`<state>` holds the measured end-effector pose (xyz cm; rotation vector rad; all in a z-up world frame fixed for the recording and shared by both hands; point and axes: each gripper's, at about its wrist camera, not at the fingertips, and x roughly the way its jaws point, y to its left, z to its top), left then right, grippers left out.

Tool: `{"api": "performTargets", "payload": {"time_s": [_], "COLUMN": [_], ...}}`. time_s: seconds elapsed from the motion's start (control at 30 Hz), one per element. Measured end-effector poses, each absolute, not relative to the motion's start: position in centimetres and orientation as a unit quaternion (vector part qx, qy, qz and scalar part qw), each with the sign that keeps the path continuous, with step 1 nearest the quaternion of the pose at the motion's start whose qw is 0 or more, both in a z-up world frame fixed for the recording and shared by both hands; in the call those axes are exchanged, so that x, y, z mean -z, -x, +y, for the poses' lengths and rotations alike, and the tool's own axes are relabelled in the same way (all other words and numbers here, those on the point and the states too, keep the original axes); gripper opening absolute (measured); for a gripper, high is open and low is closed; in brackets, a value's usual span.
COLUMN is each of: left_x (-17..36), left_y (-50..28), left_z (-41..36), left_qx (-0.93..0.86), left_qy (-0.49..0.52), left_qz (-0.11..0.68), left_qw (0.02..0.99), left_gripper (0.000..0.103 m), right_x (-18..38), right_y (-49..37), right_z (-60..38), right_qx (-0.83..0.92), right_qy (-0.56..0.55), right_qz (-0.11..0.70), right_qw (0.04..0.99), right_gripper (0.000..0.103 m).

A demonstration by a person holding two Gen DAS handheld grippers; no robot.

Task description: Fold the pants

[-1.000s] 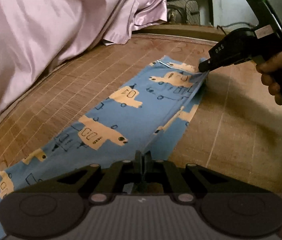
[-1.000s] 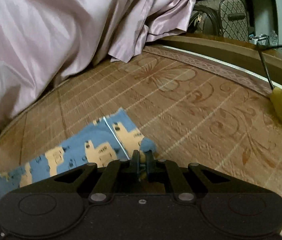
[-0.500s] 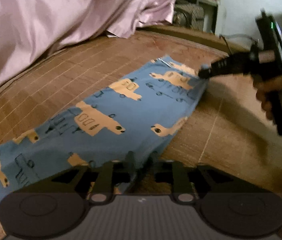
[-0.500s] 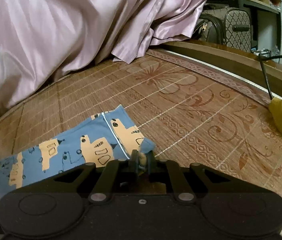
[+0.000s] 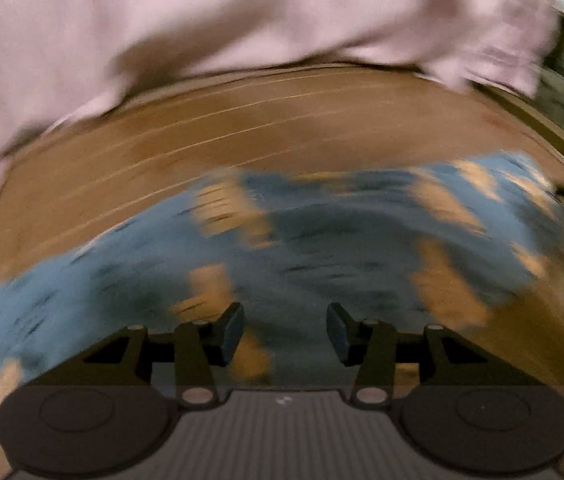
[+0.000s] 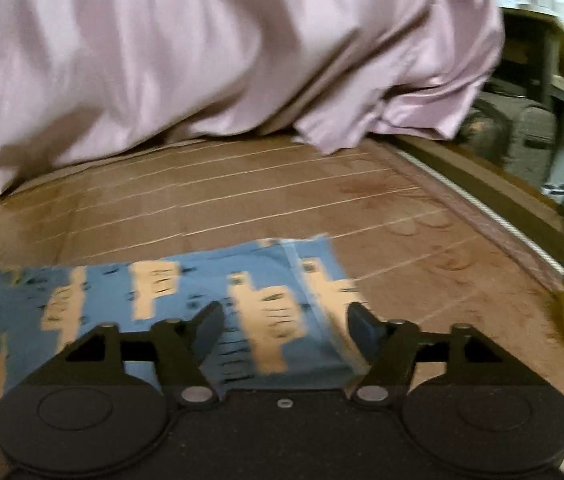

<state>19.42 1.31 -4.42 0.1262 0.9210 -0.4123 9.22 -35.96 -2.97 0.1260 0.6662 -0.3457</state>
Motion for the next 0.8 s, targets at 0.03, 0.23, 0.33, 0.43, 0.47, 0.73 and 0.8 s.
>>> {"api": "performTargets", "payload": {"time_s": [0.03,0.23,0.33,0.43,0.47,0.73,0.8], "left_x": [4.5,5.3,5.6,5.5,5.5,2.9,2.0], "left_y": [-19.6,-19.8,-19.1,-18.5,-18.3,-17.1,-17.5], "left_z": [2.2,6.3,8.3,10.3,11.1,10.7,9.9], "left_qx": [0.173,0.101,0.113,0.121,0.127,0.152,0.172], "left_qy": [-0.048,-0.035,-0.017,-0.009,0.0,-0.043,-0.07], "left_qz": [0.445,0.464,0.46,0.465,0.464,0.432,0.407], "left_qw": [0.877,0.879,0.88,0.877,0.877,0.888,0.894], "left_gripper": [0.051,0.051,0.051,0.052,0.051,0.07,0.077], "right_x": [3.1,4.5,4.7,4.8,4.8,2.3,1.9], "right_y": [-9.5,-10.4,-10.2,-10.2,-10.2,-10.6,-11.9], "right_z": [-35.7,-35.7,-37.4,-37.6,-37.3,-32.7,-31.7], "right_qx": [0.163,0.148,0.156,0.163,0.162,0.025,-0.033], "right_qy": [-0.064,-0.098,-0.165,-0.161,-0.151,-0.028,-0.016], "right_qz": [0.329,0.369,0.359,0.356,0.359,0.294,0.287], "right_qw": [0.928,0.912,0.905,0.906,0.907,0.955,0.957], "right_gripper": [0.078,0.078,0.079,0.079,0.079,0.09,0.09]}}
